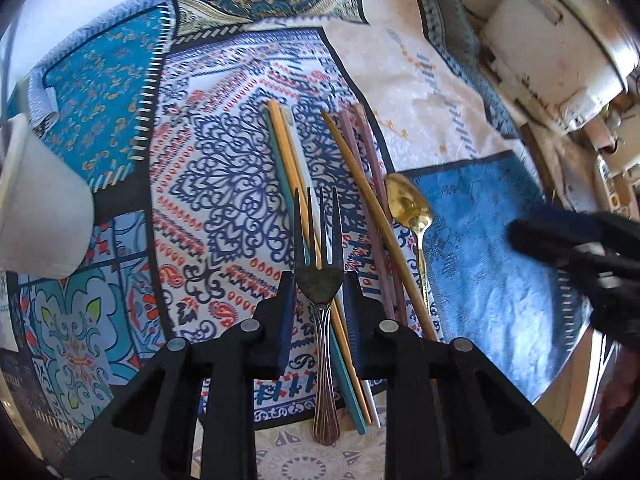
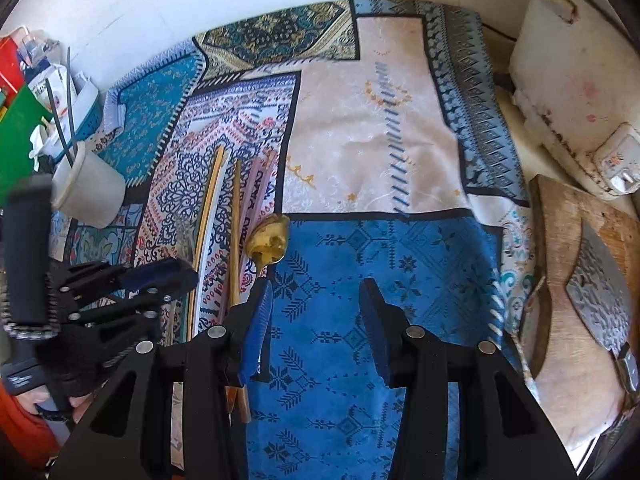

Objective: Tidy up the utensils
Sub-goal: 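Grasp the silver fork with the left gripper while the right grasps the gold spoon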

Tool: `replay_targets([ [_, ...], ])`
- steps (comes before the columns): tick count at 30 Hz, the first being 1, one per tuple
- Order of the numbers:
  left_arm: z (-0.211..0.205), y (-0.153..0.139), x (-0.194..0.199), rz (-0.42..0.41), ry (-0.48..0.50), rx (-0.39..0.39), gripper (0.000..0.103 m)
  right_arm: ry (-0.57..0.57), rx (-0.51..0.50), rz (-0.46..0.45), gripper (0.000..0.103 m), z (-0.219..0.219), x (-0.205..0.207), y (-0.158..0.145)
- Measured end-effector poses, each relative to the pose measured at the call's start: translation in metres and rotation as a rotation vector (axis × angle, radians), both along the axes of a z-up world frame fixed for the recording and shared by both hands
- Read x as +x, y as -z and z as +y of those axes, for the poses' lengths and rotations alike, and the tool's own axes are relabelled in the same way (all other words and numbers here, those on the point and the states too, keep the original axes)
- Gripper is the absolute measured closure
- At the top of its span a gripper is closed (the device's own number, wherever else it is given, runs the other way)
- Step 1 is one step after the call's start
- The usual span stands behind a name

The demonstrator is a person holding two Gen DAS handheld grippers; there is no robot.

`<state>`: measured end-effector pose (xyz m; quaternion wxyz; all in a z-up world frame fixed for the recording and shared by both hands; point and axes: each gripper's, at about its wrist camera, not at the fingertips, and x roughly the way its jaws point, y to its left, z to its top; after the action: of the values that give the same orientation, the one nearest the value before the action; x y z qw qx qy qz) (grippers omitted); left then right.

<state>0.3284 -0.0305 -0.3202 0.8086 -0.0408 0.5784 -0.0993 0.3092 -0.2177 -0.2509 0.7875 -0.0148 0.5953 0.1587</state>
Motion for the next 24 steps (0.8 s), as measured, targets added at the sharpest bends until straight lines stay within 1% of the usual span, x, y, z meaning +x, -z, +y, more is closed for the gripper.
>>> replay_targets([
  [5, 0.011, -0.013, -0.012, -0.027, -0.031, -0.008, 0.081, -0.016, 0.009, 0.061, 0.061, 0.015, 0.008, 0.024],
  [10, 0.014, -0.019, -0.011, -0.052, -0.047, 0.002, 0.081, -0.045, -0.004, 0.088, 0.062, 0.03, 0.012, 0.037],
  [12, 0.015, -0.022, -0.012, -0.06, -0.049, 0.004, 0.081, -0.051, -0.012, 0.093, 0.066, 0.034, 0.014, 0.042],
  [15, 0.016, -0.022, -0.011, -0.071, -0.048, 0.006, 0.081, -0.06, -0.036, 0.062, 0.071, 0.041, 0.016, 0.042],
  [18, 0.016, -0.023, -0.011, -0.076, -0.05, 0.007, 0.081, -0.081, -0.058, 0.024, 0.079, 0.05, 0.014, 0.042],
  [19, 0.016, -0.024, -0.011, -0.077, -0.051, 0.005, 0.081, -0.1, -0.079, -0.004, 0.083, 0.054, 0.011, 0.041],
  [22, 0.015, -0.027, -0.012, -0.086, -0.049, 0.001, 0.081, -0.113, -0.058, -0.007, 0.097, 0.059, 0.007, 0.042],
  [24, 0.015, -0.03, -0.013, -0.096, -0.047, 0.0, 0.081, -0.102, -0.057, -0.003, 0.098, 0.057, 0.006, 0.041],
])
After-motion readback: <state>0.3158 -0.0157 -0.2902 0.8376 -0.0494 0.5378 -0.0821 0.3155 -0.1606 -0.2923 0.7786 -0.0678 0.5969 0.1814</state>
